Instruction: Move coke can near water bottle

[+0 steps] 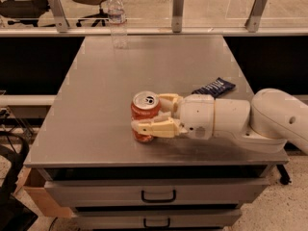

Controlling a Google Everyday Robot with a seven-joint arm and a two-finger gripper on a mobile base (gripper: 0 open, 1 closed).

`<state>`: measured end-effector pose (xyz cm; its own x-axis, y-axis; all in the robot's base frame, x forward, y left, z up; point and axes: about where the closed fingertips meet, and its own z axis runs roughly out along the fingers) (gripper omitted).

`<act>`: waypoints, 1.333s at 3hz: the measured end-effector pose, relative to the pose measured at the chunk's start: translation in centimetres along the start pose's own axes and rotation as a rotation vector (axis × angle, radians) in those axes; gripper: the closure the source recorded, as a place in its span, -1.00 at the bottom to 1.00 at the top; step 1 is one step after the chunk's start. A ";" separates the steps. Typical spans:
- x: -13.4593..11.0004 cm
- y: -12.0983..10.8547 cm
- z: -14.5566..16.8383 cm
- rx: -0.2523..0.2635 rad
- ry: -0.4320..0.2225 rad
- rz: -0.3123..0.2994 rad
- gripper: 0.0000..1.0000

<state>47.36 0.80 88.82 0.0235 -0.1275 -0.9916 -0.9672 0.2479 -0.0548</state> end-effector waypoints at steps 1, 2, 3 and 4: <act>-0.1 0.1 0.2 -0.004 0.000 -0.002 1.00; -1.1 -0.1 0.9 -0.020 0.004 -0.016 1.00; -4.3 -1.7 2.5 -0.037 0.022 -0.062 1.00; -9.5 -4.7 5.6 -0.002 0.053 -0.129 1.00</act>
Offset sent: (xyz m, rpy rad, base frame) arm 0.0106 0.0142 0.0201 -0.0171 -0.0219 0.0350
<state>53.11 6.20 97.81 0.1349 -0.2084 -0.9687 -0.9574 0.2246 -0.1817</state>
